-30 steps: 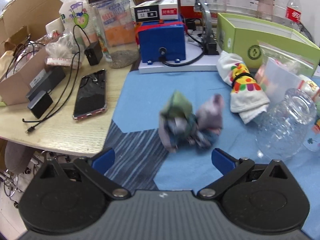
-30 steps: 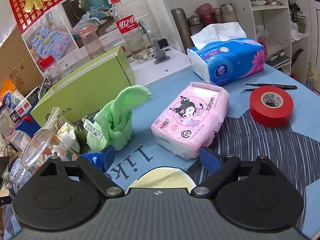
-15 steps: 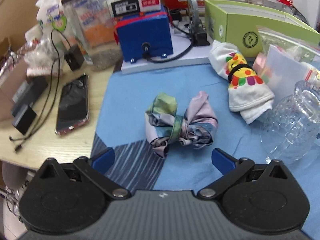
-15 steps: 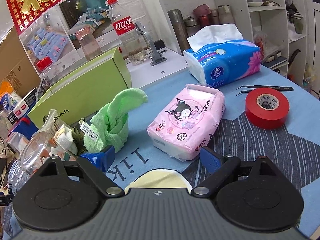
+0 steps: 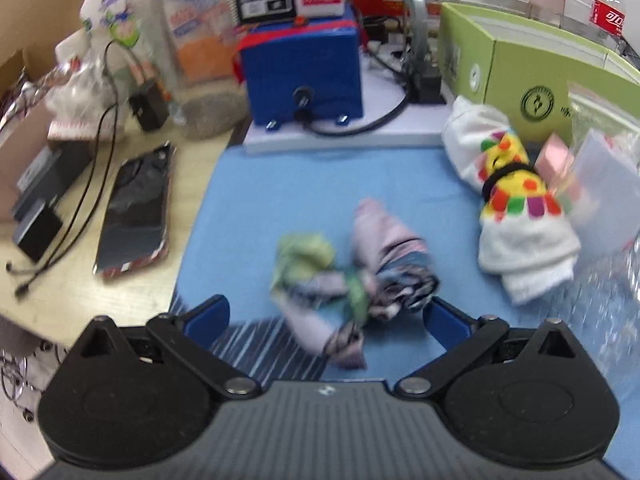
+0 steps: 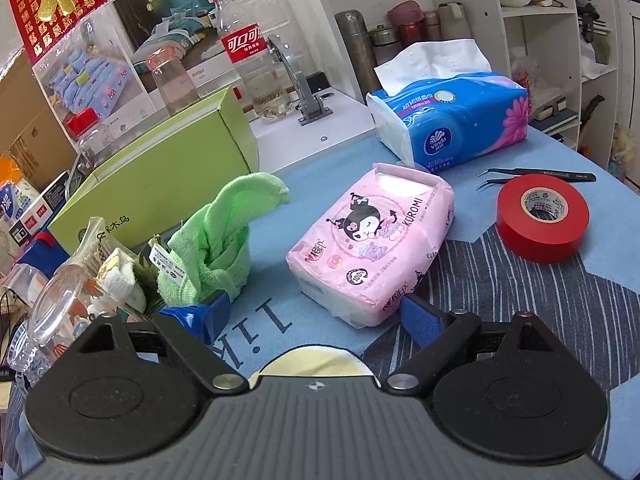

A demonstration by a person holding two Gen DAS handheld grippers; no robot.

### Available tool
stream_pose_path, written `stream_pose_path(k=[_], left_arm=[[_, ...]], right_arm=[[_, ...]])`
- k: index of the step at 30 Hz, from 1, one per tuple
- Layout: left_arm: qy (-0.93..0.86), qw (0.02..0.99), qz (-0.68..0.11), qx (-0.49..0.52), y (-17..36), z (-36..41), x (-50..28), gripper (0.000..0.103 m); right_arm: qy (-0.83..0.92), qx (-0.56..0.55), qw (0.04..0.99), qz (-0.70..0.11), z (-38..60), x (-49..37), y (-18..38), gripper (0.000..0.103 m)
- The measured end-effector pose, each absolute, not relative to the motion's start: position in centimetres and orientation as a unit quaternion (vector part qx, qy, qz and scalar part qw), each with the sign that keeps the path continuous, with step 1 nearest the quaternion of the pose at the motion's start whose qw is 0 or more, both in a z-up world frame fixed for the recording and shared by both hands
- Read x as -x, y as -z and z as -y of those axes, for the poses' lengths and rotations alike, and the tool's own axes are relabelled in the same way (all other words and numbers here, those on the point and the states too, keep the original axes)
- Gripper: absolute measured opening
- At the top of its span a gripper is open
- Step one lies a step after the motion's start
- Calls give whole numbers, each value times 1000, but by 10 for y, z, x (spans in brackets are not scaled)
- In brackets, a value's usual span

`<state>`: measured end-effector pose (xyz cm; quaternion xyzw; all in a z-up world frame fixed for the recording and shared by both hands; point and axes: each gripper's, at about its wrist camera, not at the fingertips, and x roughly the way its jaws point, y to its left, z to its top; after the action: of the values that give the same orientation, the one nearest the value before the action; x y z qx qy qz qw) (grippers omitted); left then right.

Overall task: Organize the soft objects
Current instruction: 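Close the left tool on the crumpled patterned cloth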

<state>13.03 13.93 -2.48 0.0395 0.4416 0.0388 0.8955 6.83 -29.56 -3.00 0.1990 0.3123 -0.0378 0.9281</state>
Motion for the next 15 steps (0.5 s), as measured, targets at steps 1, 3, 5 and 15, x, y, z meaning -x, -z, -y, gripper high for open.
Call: stream_pose_path(k=[1,3,5,15], left_arm=[[-38,898,-436,-46,23,-136,-137,102],[-43,900,-430,-59,21,-130,-147,102],[-29,903,-424,-65,19,-129,-146,102],[91,901,-417,-81,35,-139,-150,102]], right_arm=[[39,-200,928,-312,296,-68,30,79],[39,-203,927,-313,298,-68,31,79],[39,-204,927,-311,300,-66,31,79],[58,-202,924,-318,311,-55,32,79]])
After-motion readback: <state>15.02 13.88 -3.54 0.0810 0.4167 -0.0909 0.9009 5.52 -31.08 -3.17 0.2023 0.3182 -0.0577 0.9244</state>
